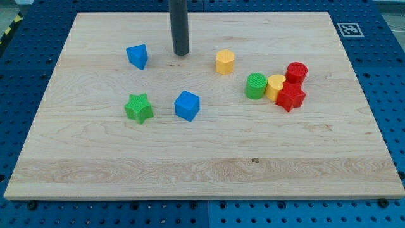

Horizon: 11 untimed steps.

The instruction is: Move the yellow hexagon top left to the green circle

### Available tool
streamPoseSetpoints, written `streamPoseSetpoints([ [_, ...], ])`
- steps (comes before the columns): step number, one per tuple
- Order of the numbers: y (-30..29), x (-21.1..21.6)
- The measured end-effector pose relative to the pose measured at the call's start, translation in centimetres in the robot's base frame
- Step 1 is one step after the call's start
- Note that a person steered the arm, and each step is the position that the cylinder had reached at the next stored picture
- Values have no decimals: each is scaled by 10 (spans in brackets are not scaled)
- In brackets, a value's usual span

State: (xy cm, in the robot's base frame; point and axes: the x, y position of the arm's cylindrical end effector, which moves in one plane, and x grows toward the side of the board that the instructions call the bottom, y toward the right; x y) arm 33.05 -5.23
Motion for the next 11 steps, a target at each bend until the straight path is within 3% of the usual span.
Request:
streamPoseSetpoints([
  [3,47,65],
  [5,69,-9],
  [6,62,-23],
  [8,50,-12],
  [9,59,15],
  [11,80,24],
])
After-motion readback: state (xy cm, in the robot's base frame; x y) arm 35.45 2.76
